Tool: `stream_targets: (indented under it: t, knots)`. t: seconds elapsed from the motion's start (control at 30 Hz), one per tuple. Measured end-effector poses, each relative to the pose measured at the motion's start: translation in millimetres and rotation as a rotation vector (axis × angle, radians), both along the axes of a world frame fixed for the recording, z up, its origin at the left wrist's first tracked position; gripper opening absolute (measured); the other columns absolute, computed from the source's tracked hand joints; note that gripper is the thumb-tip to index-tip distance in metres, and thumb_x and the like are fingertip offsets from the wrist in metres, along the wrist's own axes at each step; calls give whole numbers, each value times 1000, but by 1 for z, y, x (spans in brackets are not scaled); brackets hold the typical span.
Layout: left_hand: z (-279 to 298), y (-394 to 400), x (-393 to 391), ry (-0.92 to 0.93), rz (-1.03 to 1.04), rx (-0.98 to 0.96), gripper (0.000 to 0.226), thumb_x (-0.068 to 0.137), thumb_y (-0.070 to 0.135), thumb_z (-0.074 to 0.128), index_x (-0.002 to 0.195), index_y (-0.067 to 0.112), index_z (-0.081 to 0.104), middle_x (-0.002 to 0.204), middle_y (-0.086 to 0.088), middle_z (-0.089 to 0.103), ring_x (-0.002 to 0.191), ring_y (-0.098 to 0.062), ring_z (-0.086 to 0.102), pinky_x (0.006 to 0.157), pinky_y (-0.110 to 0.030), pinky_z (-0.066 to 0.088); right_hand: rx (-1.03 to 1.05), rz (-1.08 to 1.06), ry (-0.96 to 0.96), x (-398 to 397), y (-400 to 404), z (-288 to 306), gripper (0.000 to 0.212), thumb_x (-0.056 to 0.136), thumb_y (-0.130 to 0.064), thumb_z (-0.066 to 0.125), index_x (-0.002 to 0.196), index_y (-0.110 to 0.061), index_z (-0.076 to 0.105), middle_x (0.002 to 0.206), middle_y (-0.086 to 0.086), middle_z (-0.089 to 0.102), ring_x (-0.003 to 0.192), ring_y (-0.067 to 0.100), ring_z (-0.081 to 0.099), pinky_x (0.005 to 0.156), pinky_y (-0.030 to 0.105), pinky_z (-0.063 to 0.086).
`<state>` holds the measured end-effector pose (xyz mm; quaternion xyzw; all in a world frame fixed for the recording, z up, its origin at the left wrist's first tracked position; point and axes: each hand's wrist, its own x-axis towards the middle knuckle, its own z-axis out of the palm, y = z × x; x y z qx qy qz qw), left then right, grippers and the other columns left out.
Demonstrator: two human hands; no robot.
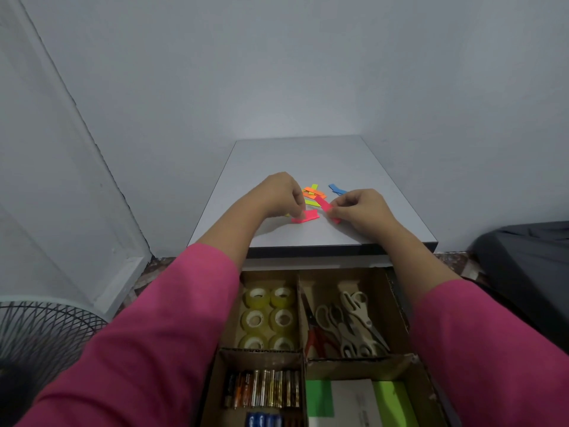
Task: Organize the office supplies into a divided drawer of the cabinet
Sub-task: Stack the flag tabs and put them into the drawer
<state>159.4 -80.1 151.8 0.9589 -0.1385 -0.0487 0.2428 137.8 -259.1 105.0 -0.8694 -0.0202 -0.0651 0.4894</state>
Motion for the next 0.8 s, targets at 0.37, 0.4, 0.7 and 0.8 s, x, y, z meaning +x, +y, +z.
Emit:
stream_targets:
  t: [0.37, 0.4, 0.7, 0.8]
  knots:
    - [-16, -19, 2, -7, 89, 144, 24, 82, 21, 71, 98, 3, 68, 100, -15, 67, 97, -27, 63, 85, -36, 53, 9, -1, -9, 1, -1, -2, 7, 85, -14, 68, 79, -14, 73, 88, -3, 68, 88, 9, 59, 68, 15, 44]
    - [-17, -20, 2, 3, 96, 142, 26, 82, 20, 72, 100, 2, 67, 102, -15, 67, 98, -27, 63, 87, -36, 53, 5, -1, -11, 1, -1, -2, 7, 85, -14, 68, 79, -14, 73, 87, -3, 67, 88, 9, 59, 68, 15, 44]
    - [-16, -22, 2, 66, 124, 132, 34, 83, 16, 72, 112, 2, 63, 111, -15, 64, 106, -28, 60, 94, -38, 50, 11, 2, 0, -4, 1, 0, 5, 85, -15, 68, 82, -15, 72, 84, -4, 66, 80, 7, 58, 61, 13, 41]
    - [-16, -24, -1, 55, 134, 146, 36, 83, 22, 72, 112, 3, 63, 111, -15, 64, 107, -28, 60, 92, -36, 49, 0, -8, -3, -6, 1, 0, 6, 84, -16, 70, 79, -17, 72, 82, -6, 66, 78, 6, 58, 59, 14, 41]
